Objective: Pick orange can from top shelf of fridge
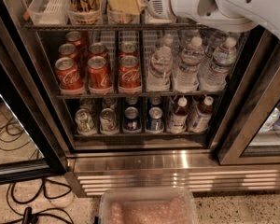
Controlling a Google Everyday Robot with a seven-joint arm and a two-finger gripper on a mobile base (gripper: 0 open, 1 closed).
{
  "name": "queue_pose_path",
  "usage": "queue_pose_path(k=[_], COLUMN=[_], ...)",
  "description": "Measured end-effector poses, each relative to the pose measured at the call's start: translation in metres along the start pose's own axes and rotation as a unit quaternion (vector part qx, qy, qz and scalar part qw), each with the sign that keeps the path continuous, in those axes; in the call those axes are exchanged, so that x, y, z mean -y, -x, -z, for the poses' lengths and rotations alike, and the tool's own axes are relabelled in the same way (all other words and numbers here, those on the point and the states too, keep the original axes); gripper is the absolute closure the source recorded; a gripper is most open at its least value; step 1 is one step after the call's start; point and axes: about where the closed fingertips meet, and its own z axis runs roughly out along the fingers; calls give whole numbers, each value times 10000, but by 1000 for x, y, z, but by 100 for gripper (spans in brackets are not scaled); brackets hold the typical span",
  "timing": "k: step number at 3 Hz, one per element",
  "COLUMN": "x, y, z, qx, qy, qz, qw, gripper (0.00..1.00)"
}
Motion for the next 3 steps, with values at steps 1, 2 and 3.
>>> queue_pose_path(k=[1,2,3], x=[0,0,5], y=[0,18,51], z=[0,4,11], qx=[2,303,608], qy=[0,59,161], qz=[-1,-102,-21], qw=[10000,9995,9980], gripper=[100,100,100])
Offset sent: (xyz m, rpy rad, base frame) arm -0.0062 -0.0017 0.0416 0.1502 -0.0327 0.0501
